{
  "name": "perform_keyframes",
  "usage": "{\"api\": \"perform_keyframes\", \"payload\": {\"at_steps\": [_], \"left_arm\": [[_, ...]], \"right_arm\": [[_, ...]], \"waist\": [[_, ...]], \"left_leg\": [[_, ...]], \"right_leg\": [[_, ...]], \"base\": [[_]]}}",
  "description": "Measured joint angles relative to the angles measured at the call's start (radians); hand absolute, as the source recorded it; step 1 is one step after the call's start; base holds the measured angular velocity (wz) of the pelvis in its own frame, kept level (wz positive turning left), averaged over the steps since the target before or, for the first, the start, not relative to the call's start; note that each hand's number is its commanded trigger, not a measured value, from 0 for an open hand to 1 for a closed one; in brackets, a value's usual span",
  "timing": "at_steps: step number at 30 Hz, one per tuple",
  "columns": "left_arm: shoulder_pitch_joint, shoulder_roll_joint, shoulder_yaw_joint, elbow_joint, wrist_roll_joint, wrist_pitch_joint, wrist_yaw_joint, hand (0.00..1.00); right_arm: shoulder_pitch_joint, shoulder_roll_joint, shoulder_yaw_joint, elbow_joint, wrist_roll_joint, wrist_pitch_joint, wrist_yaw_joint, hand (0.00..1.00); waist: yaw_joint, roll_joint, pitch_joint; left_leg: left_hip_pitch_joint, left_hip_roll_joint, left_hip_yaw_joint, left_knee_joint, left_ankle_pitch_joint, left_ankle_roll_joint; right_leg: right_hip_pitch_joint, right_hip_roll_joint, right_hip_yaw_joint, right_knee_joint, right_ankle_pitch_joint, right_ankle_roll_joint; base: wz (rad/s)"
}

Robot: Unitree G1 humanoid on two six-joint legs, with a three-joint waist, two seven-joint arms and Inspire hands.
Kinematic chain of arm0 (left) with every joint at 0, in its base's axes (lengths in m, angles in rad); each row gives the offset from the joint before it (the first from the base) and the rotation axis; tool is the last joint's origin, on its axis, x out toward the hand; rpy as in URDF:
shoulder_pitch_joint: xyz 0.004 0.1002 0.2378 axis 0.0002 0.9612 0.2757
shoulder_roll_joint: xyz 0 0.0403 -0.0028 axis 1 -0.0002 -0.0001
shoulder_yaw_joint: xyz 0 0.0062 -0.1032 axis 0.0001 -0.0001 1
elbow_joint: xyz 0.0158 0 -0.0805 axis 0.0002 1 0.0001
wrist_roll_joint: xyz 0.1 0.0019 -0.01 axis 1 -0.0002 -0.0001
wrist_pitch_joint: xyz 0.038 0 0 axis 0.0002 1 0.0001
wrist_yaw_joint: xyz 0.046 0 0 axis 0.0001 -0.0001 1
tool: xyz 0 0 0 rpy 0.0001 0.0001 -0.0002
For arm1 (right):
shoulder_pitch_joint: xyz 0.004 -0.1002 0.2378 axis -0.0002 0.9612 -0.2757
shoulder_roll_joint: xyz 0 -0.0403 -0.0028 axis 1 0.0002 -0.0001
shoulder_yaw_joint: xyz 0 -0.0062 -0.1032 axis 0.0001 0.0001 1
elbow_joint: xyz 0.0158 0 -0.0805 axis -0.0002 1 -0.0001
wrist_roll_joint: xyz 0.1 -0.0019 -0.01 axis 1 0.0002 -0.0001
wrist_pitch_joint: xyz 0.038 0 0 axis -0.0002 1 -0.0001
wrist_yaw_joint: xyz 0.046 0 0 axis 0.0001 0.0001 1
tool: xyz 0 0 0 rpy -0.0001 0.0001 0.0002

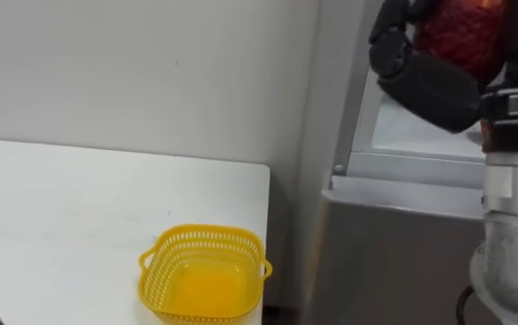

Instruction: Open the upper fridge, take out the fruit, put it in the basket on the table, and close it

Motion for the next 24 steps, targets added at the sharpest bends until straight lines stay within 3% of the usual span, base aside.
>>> {"api": "perform_keyframes", "payload": {"at_steps": [6, 9, 12, 15, 24], "left_arm": [[-0.016, 0.0, -0.006, 0.047, 0.001, -0.02, -0.003, 0.0], [-0.017, 0.001, -0.031, 0.049, 0.003, -0.02, -0.003, 0.0], [-0.02, 0.01, -0.038, 0.047, 0.003, -0.02, -0.007, 0.0], [-0.022, 0.021, -0.038, 0.047, 0.002, -0.02, -0.031, 0.0], [-0.031, 0.032, -0.049, 0.052, 0.008, -0.021, -0.032, 0.0]], "right_arm": [[0.001, 0.004, 0.066, -0.046, -0.092, -0.034, 0.015, 1.0], [0.001, 0.005, 0.12, -0.046, -0.104, -0.033, 0.046, 1.0], [0.001, 0.007, 0.168, -0.033, -0.136, -0.034, 0.058, 1.0], [0.001, 0.012, 0.208, -0.014, -0.159, -0.034, 0.09, 1.0], [0.0, 0.02, 0.274, 0.118, -0.253, -0.06, 0.119, 1.0]], "waist": [[0.013, -0.01, -0.0064], [0.035, -0.018, -0.0066], [0.056, -0.034, 0.0031], [0.068, -0.054, 0.0068], [0.11, -0.048, 0.0139]], "left_leg": [[0.009, 0.0, 0.0, -0.014, 0.0, 0.0], [0.02, 0.001, 0.006, -0.016, 0.001, -0.001], [0.019, 0.001, 0.005, -0.018, 0.001, -0.001], [0.013, 0.0, -0.002, -0.02, 0.0, -0.001], [-0.014, -0.004, -0.048, -0.003, 0.001, -0.001]], "right_leg": [[0.0, 0.0, -0.011, 0.0, 0.0, 0.0], [0.005, 0.001, -0.012, 0.0, 0.0, 0.0], [0.004, 0.002, -0.011, -0.001, 0.0, 0.0], [0.004, 0.001, -0.017, -0.001, 0.0, 0.0], [0.006, -0.003, -0.068, -0.001, 0.0, 0.001]], "base": [[-0.01], [-0.07], [0.0], [0.06], [0.13]]}}
